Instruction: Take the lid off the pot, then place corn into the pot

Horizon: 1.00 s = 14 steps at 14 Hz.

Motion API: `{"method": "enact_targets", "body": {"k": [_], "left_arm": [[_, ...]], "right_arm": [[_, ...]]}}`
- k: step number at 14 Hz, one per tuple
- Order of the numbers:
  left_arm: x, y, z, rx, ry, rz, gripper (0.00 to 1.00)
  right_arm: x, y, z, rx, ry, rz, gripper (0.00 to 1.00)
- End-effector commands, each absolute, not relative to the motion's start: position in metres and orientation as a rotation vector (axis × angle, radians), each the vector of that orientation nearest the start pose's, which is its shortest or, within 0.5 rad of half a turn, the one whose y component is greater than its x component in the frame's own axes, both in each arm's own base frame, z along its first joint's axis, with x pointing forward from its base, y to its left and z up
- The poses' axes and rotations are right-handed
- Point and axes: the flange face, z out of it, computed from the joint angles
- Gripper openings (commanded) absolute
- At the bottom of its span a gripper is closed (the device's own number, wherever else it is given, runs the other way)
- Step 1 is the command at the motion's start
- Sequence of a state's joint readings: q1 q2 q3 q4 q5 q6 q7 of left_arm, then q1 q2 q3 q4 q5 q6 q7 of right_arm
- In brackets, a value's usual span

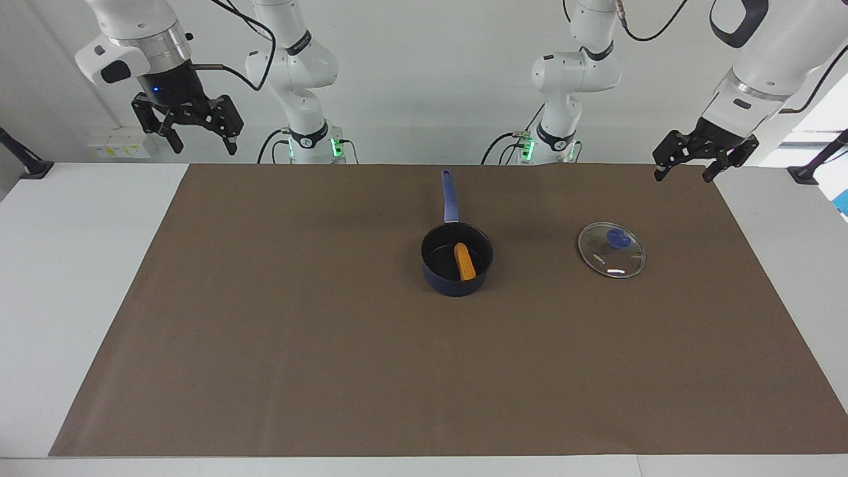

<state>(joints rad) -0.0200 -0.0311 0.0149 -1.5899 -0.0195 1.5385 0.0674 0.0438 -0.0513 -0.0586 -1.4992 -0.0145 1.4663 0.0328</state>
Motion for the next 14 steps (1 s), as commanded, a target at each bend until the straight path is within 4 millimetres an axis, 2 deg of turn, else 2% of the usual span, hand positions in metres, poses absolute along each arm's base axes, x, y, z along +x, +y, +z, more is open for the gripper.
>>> {"method": "enact_targets", "body": {"k": [1,14], "left_arm": [[0.5351,-0.0043,0.6311,-3.145,0.111,0.009,1.00],[0.5344,-0.0070,0.6303,-3.147,0.116,0.014,1.00]], "right_arm": [[0.5109,-0.0108,0.6748,-3.138,0.043,0.012,1.00],[0.5138,-0.0114,0.6760,-3.137,0.055,-0.005,1.00]]}}
